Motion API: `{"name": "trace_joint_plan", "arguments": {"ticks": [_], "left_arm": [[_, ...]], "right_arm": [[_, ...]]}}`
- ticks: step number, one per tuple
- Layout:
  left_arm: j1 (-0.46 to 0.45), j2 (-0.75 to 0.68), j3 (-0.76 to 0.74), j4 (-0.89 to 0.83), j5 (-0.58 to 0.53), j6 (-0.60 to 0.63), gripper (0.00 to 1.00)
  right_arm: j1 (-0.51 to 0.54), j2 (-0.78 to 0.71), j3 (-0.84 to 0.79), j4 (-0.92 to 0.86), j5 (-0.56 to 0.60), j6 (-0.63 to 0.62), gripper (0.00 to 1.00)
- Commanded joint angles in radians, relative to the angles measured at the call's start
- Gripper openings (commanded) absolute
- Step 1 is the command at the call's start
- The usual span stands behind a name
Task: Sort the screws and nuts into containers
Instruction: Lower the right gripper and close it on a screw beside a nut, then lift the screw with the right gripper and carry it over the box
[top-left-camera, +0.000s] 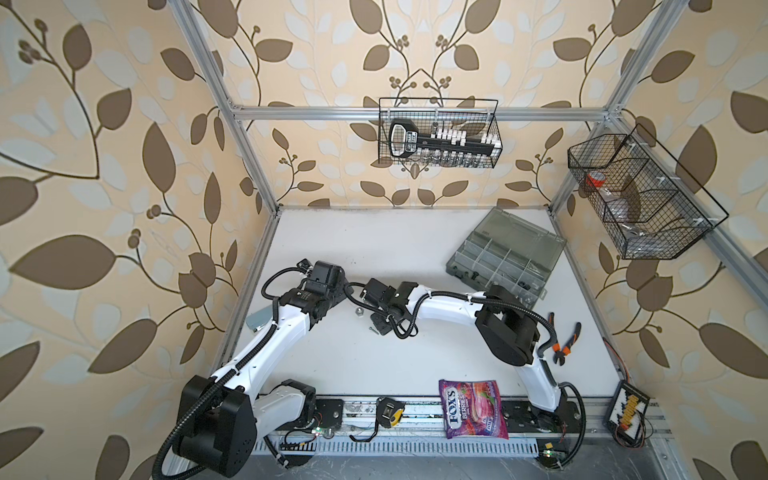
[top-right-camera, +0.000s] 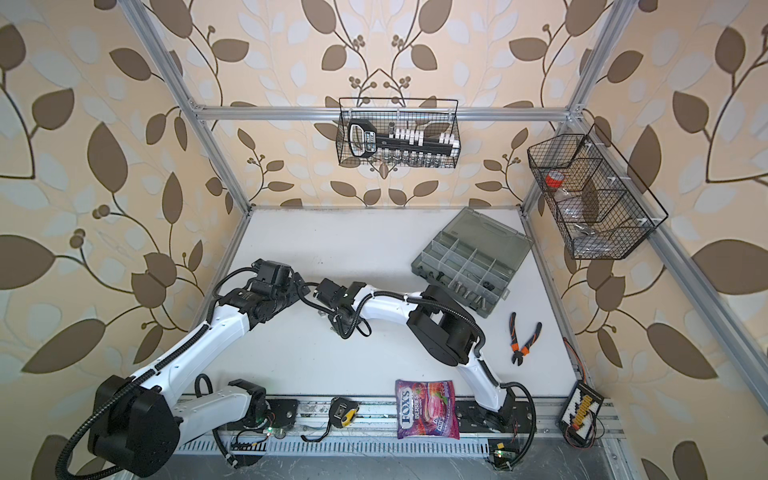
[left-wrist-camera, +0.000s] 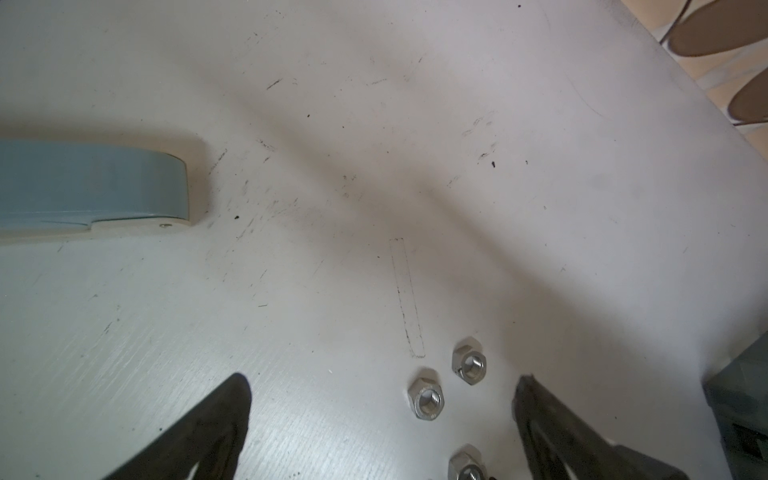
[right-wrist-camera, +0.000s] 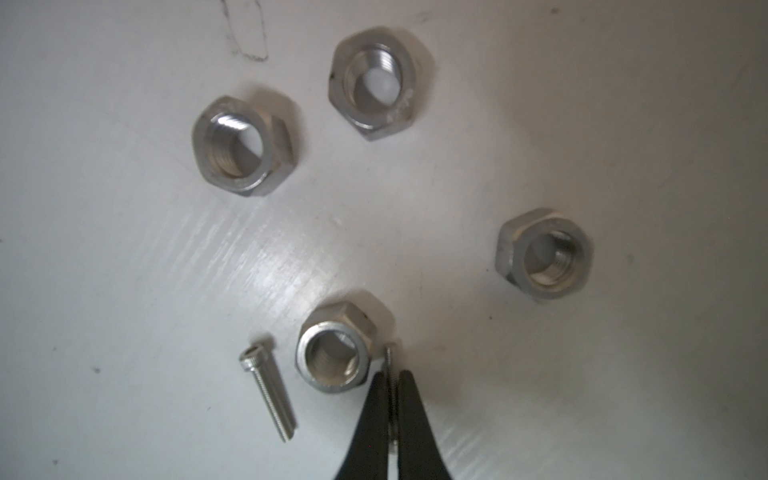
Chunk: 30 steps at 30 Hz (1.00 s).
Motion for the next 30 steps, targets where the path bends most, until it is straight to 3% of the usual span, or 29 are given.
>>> {"name": "trace_joint_plan", "arguments": {"ticks": [1,19,30], "left_arm": [[0.008,-0.026,0.014,-0.001,-0.036,0.006,0.99],[0.008,-0.026,0.012,-0.001,-0.032,0.003,0.99],[0.008,-0.014,0.02,0.006,-0.016,0.004,0.99]], "right_arm": [[-0.004,0.039,-0.019,-0.056,0.008,-0.002,0.01],[-0.043,-0.168,-0.153,-0.055,0.023,0.026,0.0],[-0.179,-0.36,-0.234,-0.059,0.055,0.03,0.0]]}}
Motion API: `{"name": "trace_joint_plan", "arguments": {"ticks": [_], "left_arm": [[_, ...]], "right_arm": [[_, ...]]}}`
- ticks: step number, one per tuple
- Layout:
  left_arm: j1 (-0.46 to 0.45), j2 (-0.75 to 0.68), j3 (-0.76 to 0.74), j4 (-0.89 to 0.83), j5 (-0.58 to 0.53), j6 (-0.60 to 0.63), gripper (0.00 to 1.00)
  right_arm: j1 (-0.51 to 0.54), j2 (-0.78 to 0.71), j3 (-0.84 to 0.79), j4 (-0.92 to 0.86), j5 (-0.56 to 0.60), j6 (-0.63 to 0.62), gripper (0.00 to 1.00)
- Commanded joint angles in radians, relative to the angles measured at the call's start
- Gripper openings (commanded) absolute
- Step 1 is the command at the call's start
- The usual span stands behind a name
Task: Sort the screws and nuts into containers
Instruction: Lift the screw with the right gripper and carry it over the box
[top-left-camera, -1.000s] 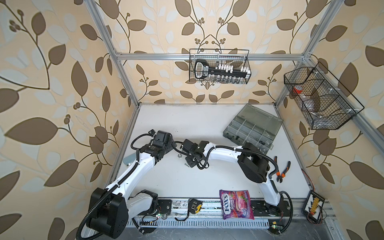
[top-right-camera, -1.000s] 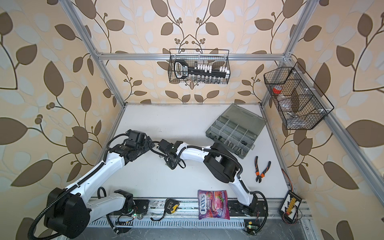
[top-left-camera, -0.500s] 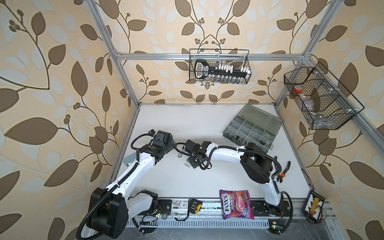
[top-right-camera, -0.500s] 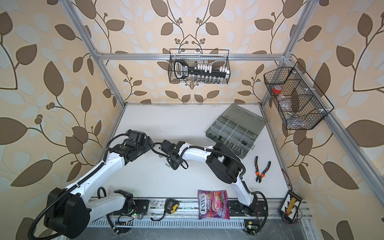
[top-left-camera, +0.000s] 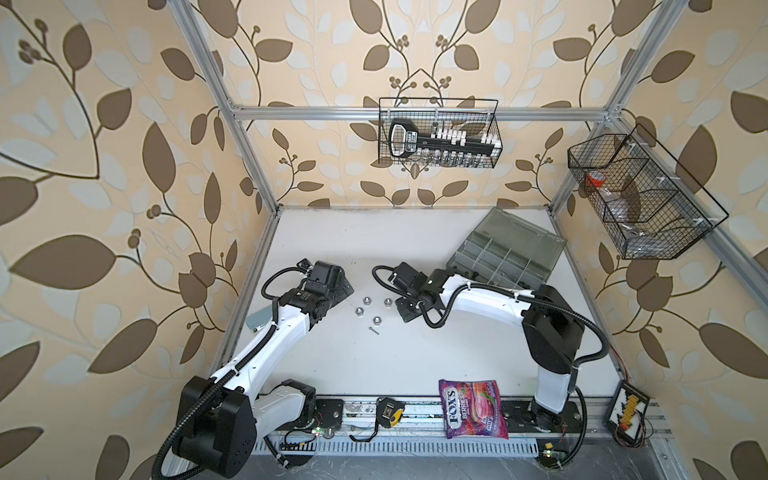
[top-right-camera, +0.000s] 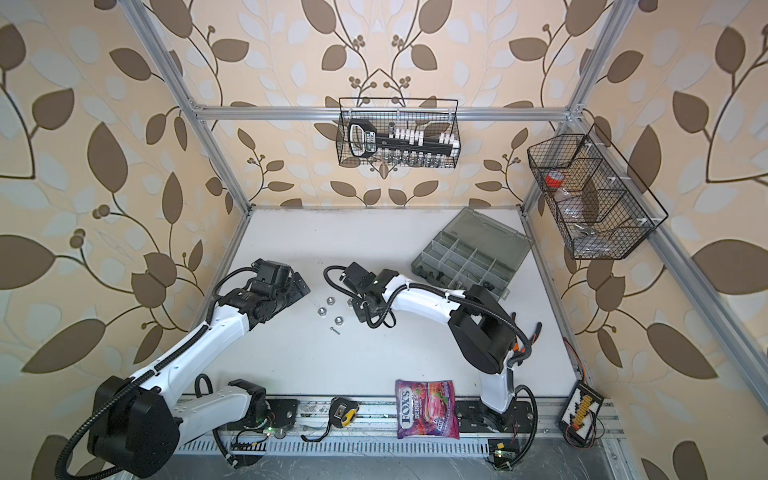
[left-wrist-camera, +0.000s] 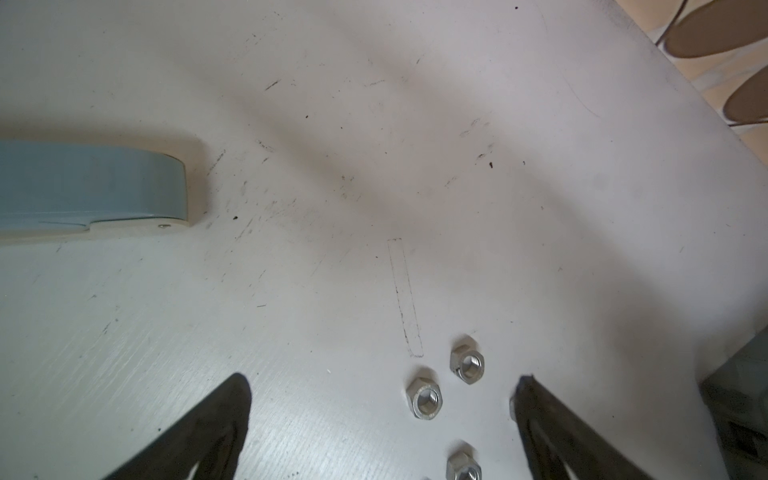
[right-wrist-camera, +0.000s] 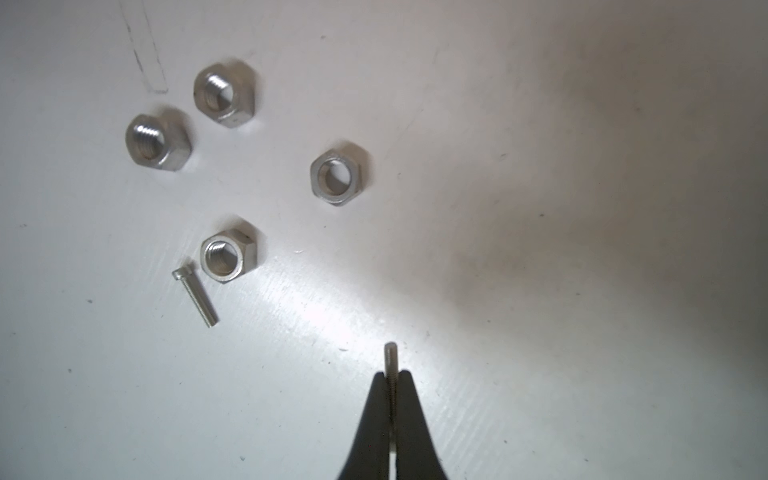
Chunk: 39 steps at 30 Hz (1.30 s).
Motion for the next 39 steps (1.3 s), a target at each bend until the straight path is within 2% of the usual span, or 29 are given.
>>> {"name": "trace_joint_plan", "arguments": {"ticks": [1,5,10,15,20,30,39], "left_arm": [[0.008,-0.008,0.022,0.006,-0.016,0.005,0.99],[0.008,0.0,0.029,0.006,-0.01,0.009,0.99],[0.007,0.003,0.033,0.008,-0.007,0.015,0.99],[0.008,0.014,0.031,0.017,0.011,0.019,0.99],[0.008,0.028,0.033,0.024,0.028,0.016,0.99],[0.008,0.022,0.03,0.016,0.031,0.021,0.99],[0.007,0.017,0.032,0.014,0.03,0.018,0.99]], "right_arm": [[-0.07,-0.073,-0.036,-0.023,0.043,0.003,0.0],[-0.171,-0.134,-0.064,-0.026,0.077,-0.028,0.0],[-0.358,-0.189,-0.08,-0.026,0.117,-0.068,0.0],[-0.526,-0.223,-0.11,0.003,0.126,-0.101,0.0],[-0.65,-0.224,-0.128,0.029,0.113,-0.119,0.0],[-0.781,-0.206,-0.161,0.068,0.1,-0.145,0.0],[-0.819,-0.167,-0.173,0.09,0.083,-0.147,0.0]]}}
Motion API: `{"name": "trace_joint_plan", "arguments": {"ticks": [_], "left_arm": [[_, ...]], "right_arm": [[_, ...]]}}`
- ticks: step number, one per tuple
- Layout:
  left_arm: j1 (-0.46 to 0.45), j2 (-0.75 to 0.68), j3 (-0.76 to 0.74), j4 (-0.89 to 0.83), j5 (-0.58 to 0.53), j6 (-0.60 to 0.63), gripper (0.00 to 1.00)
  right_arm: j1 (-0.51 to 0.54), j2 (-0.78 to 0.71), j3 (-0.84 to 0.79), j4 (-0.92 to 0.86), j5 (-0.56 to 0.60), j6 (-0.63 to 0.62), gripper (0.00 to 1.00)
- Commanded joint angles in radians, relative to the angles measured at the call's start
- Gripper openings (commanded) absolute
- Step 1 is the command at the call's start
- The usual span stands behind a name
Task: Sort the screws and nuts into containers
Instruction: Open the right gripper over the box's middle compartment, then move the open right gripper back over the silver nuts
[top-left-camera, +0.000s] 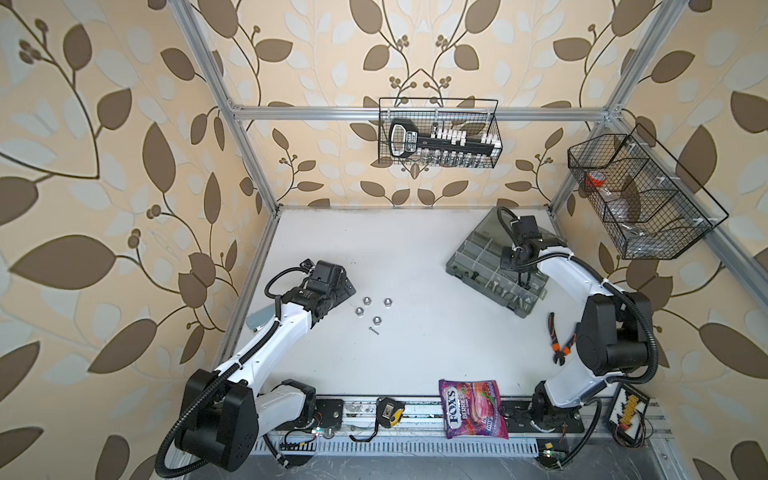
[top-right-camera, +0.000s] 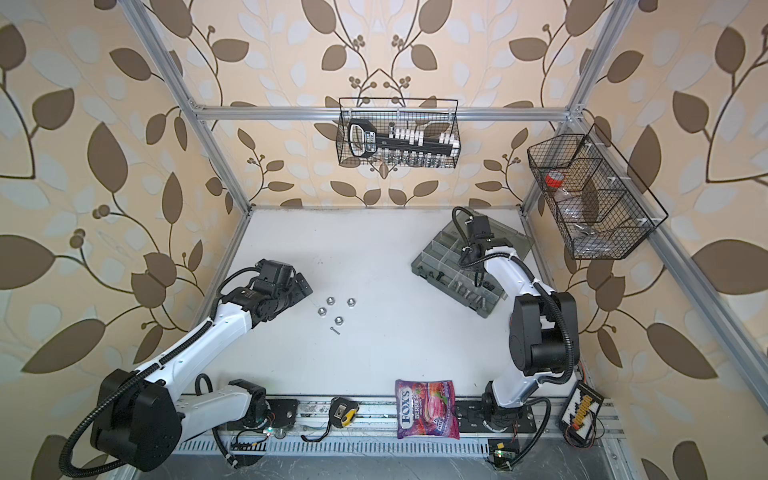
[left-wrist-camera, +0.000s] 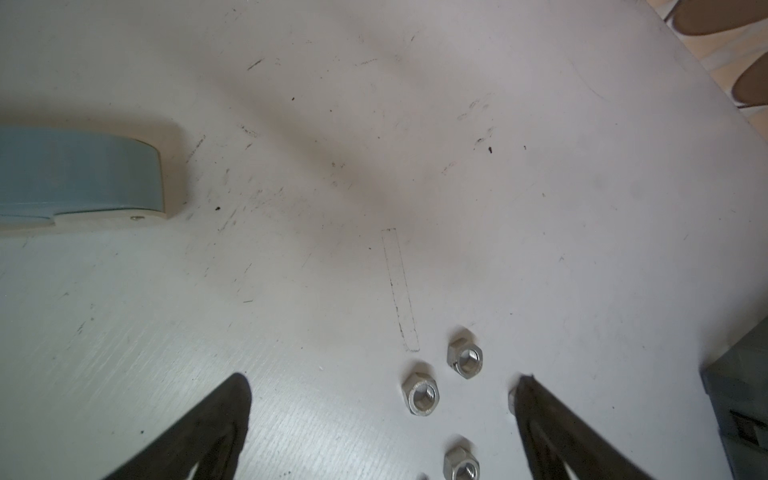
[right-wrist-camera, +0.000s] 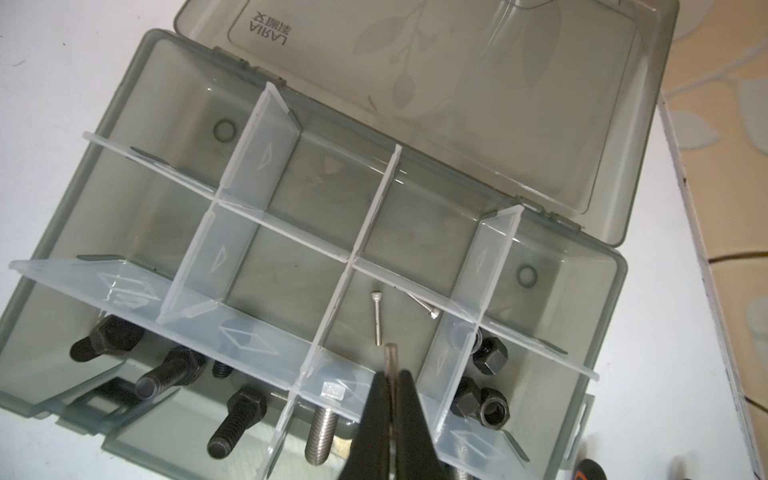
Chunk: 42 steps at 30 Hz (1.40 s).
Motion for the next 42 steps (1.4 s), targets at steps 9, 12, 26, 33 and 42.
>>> {"name": "trace_joint_plan", "arguments": {"ticks": [9,12,26,33,42], "left_arm": [[0.008,-0.009,0.036,-0.006,-0.002,0.015,0.99],[0.008,-0.008,0.036,-0.006,-0.002,0.014,0.99],[0.008,-0.008,0.037,-0.006,0.0,0.016,0.99],[0.008,-0.012,0.036,-0.007,0.0,0.016,0.99],[0.008,-0.019,0.042,-0.013,-0.011,0.011,0.99]], "right_arm": [[-0.022,0.064,-0.036,0.039,-0.025,-0.007,0.0],[-0.026,0.074,-0.041,0.045,-0.028,-0.004,0.0],[-0.037,0.071,-0.046,0.052,-0.026,-0.003,0.17],[-0.037,0.03,-0.044,0.034,-0.038,0.002,0.21],[0.119,-0.098,-0.074,0.016,-0.079,0.027,0.22]]}}
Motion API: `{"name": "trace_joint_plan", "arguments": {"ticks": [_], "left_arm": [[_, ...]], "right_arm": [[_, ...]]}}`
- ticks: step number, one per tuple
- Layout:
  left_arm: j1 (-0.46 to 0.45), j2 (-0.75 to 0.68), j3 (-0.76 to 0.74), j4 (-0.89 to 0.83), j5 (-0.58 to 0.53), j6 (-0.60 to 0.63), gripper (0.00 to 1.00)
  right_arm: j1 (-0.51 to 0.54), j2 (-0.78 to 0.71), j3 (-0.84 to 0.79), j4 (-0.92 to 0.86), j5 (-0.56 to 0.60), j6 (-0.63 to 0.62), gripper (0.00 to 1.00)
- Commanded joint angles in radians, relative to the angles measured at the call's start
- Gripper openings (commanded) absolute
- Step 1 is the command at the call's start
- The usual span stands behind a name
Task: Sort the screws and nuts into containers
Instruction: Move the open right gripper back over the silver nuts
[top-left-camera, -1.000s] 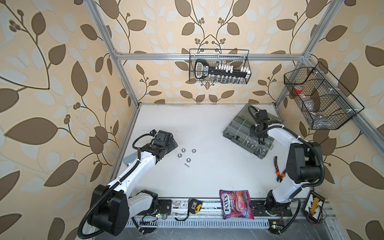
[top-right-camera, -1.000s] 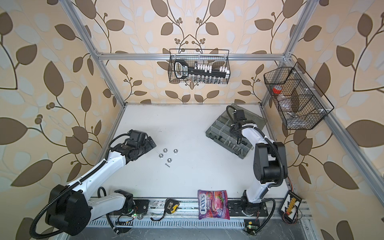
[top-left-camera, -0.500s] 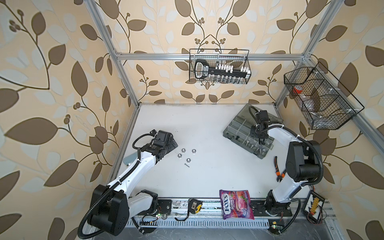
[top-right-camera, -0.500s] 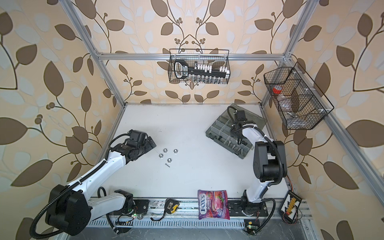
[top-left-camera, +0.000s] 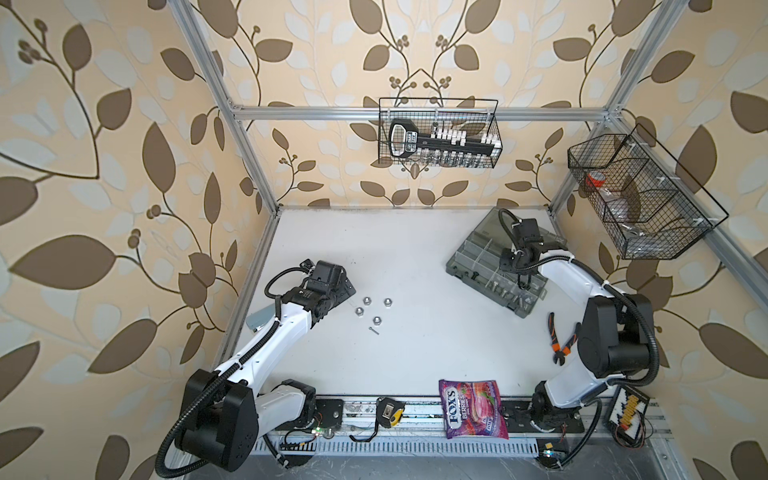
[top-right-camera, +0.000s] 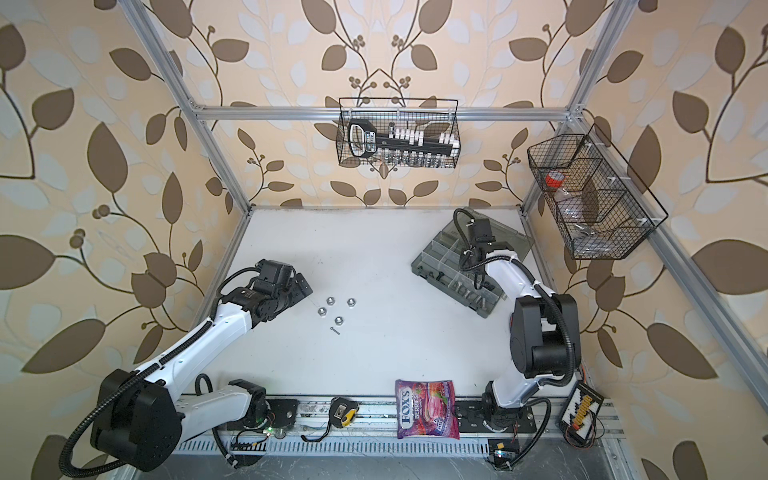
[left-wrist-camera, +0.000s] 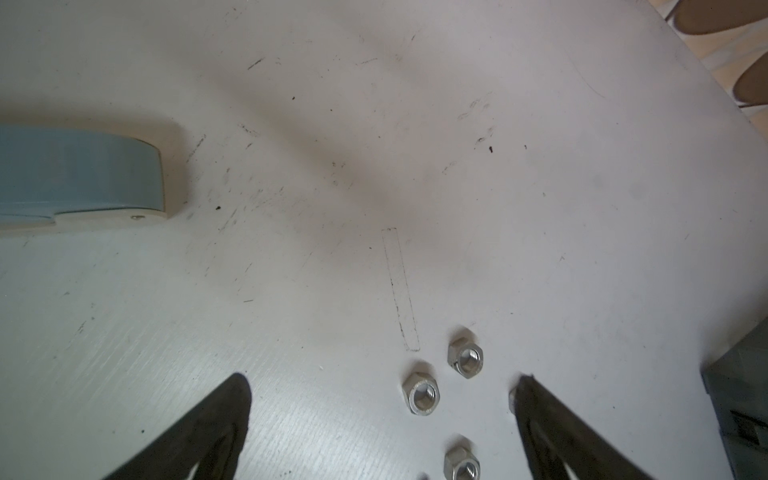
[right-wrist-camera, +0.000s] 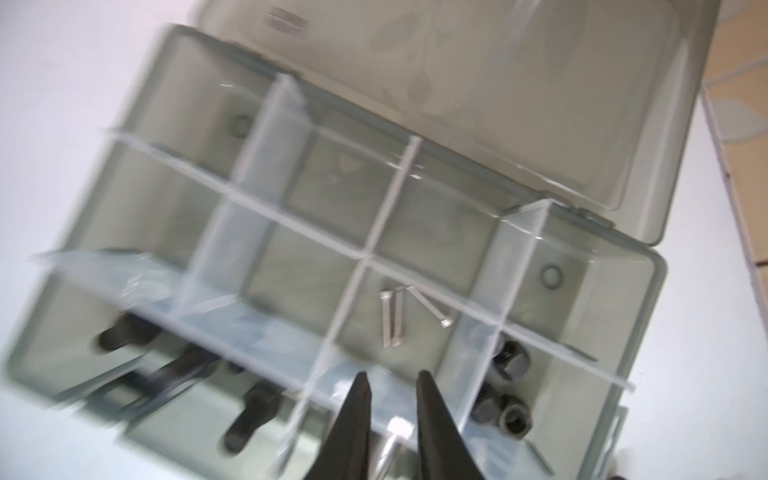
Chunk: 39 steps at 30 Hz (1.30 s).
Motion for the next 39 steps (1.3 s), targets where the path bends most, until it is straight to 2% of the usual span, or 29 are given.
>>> {"name": "trace_joint_plan", "arguments": {"ticks": [1,6,11,14,19,22,28,39], "left_arm": [[0.008,-0.018,0.044,-0.014,-0.017,0.009,0.99],[0.008,-0.034,0.048,-0.025,-0.046,0.004,0.99],[0.015,-0.049,0.057,-0.055,-0.098,0.03,0.99],[0.059,-0.056,0.063,-0.076,-0.104,0.046,0.99],[0.196,-0.067,0.053,-0.078,-0.024,0.064,0.99],[0.26,-0.073,0.048,-0.085,0.006,0.059,0.99],[0.324,-0.086,0.046,-0.091,0.023,0.031,0.99],[0.371,-0.09,0.05,-0.084,0.067,0.019,0.99]], "right_arm": [[0.127,-0.052,-0.026,-0.029,-0.022,0.023,0.22],[0.372,-0.052,-0.022,-0.05,0.021,0.08,0.24],[0.59,0.02,0.028,-0.066,0.006,0.12,0.24],[0.716,0.085,0.078,-0.071,0.002,0.118,0.24],[0.857,0.219,0.179,-0.08,0.024,0.072,0.24],[0.911,0.282,0.242,-0.08,0.018,0.032,0.23],[0.971,0.399,0.359,-0.083,-0.025,-0.026,0.23],[0.991,0.515,0.449,-0.097,-0.092,-0.053,0.25]]}}
